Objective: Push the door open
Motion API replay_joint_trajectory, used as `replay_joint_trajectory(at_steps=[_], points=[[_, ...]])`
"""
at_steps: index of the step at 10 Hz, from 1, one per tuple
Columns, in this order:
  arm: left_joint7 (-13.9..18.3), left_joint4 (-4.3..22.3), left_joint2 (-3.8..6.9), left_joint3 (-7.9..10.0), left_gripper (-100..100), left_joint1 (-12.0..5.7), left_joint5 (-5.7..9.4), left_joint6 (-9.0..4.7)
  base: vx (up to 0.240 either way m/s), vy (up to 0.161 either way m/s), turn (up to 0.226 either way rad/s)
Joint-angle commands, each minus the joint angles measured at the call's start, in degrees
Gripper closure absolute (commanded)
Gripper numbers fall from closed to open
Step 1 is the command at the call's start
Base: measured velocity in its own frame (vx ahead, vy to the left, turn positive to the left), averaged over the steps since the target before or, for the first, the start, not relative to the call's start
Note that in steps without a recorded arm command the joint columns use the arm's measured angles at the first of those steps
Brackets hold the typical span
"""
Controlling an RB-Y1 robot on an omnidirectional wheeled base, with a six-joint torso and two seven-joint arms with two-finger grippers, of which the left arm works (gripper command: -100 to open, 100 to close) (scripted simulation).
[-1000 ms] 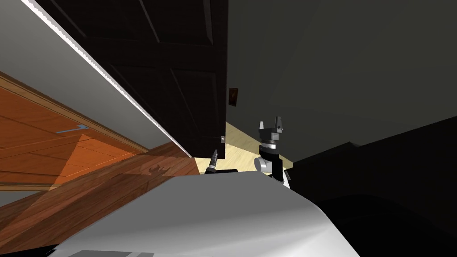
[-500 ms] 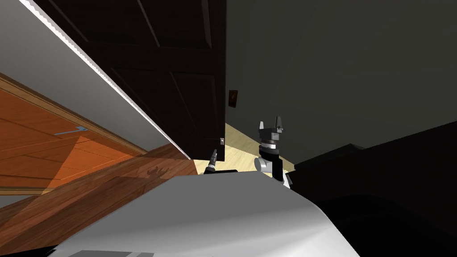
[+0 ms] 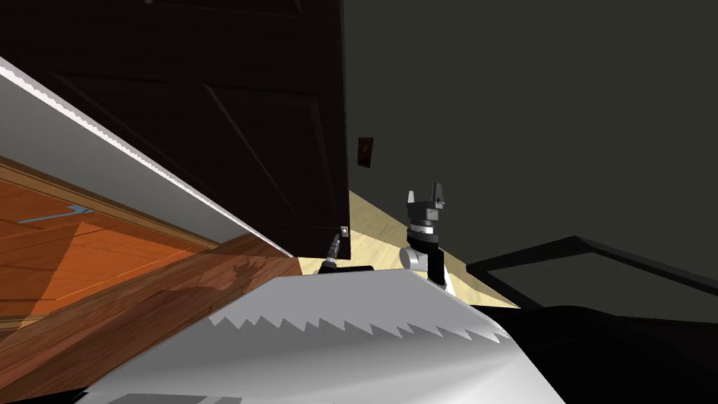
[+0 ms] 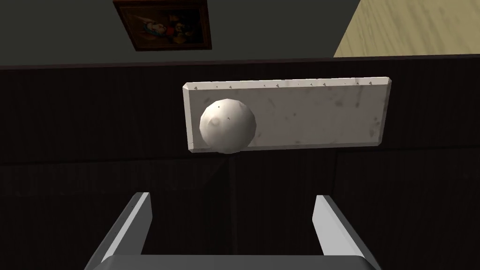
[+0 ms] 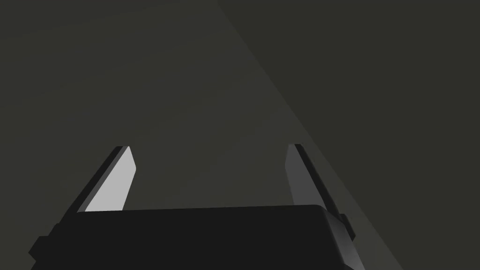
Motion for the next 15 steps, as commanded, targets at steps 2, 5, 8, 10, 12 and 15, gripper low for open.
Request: replay_joint_trajectory(at_steps=[2, 5, 8, 10, 12, 15], points=[[0.36, 1.04, -1.49, 0.80, -100, -1.07, -0.10, -0.06, 0.229, -0.088, -0.025], [0.26, 0.81, -1.07, 0.61, 100, -0.82, -0.08, -0.06, 0.014, -0.007, -0.001], [0.26, 0.81, -1.07, 0.61, 100, -0.82, -0.08, -0.06, -0.018, 0.006, -0.004], [0.11, 0.95, -0.37, 1.70, 100, -0.94, 0.52, 0.13, 0.045, -0.030, 0.032], [0.01, 0.96, -0.09, 2.64, 100, -1.10, 1.02, 0.16, 0.144, -0.114, 0.071], [-0.23, 0.99, -0.22, 4.91, 100, -1.48, 2.22, 0.23, 0.193, -0.111, 0.082]])
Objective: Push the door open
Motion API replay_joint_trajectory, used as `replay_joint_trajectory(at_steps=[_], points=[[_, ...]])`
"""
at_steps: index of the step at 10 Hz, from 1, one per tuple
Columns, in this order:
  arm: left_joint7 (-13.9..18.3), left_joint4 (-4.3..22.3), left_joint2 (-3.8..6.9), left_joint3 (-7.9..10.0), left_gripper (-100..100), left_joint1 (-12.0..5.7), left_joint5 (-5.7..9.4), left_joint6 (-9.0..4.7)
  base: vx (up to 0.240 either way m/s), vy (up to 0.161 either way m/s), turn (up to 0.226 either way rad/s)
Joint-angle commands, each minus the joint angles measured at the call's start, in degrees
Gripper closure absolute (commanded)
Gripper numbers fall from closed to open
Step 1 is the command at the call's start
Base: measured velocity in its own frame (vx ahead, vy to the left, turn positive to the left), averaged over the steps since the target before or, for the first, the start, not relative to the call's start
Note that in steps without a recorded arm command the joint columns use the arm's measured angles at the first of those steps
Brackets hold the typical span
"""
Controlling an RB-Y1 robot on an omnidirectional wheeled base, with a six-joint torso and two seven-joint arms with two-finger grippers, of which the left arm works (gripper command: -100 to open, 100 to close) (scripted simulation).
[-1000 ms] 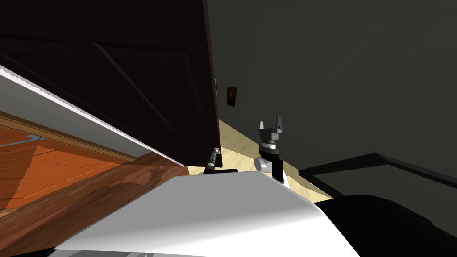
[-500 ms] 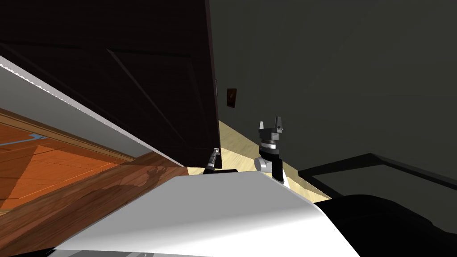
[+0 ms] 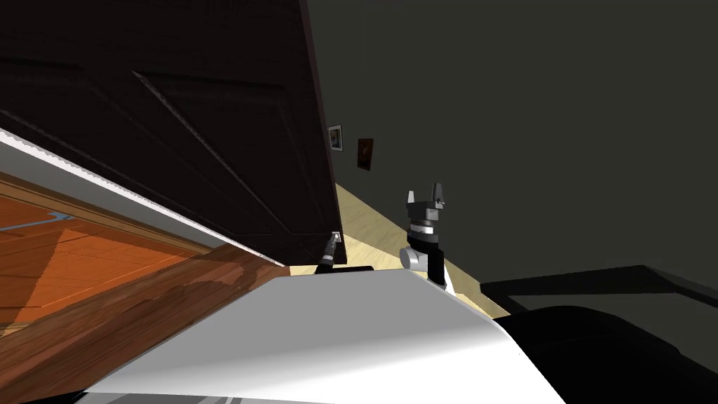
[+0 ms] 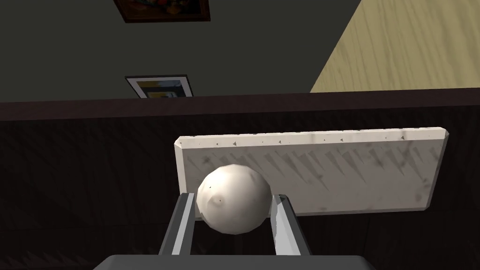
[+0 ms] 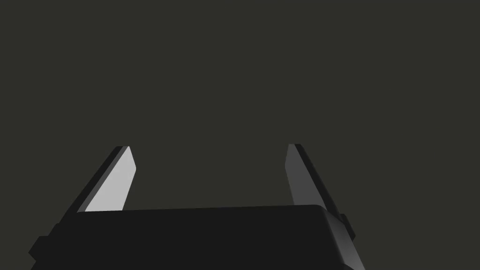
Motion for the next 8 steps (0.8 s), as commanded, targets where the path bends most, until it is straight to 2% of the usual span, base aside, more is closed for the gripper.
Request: replay_joint_trajectory(at_steps=[1, 3, 5, 6, 7, 8], points=[[-0.24, -0.76, -0.02, 1.64, 100, 0.05, 0.80, 0.20, 0.208, -0.096, 0.093], [-0.39, -0.74, -0.89, 3.08, 100, -0.19, 1.56, 0.25, 0.196, -0.123, 0.085], [-0.55, -0.72, -2.43, 4.60, 100, -0.44, 2.37, 0.29, 0.162, -0.105, 0.103], [-0.61, -0.54, -2.01, 4.19, 100, -0.34, 2.13, 0.38, 0.074, -0.040, 0.036], [-0.89, -0.63, -0.74, 5.47, 100, -0.51, 2.81, 0.22, 0.114, -0.070, 0.031], [-1.01, -0.63, -0.38, 5.95, 100, -0.56, 3.07, 0.19, 0.200, -0.104, 0.086]])
